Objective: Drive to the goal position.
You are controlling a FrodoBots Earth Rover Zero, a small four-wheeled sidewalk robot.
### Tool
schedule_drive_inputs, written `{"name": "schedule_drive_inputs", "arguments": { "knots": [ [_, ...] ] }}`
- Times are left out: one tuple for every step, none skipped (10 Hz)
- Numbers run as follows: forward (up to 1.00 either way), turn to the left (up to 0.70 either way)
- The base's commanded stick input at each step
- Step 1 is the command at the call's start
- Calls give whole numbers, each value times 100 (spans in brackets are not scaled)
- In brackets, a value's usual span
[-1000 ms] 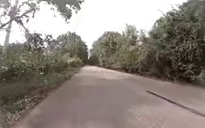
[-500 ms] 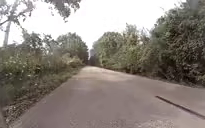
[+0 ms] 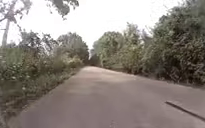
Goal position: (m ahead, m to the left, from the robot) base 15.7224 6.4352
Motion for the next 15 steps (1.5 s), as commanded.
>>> {"name": "schedule_drive_inputs", "arguments": {
  "knots": [
    [70, 0],
    [70, 0],
    [70, 0],
    [70, 2],
    [70, 19],
    [70, 29],
    [70, 34],
    [70, 3],
    [70, 0],
    [70, 0],
    [70, 0],
    [70, 0],
    [70, 3],
    [70, 25],
    [70, 33]
  ]
}}
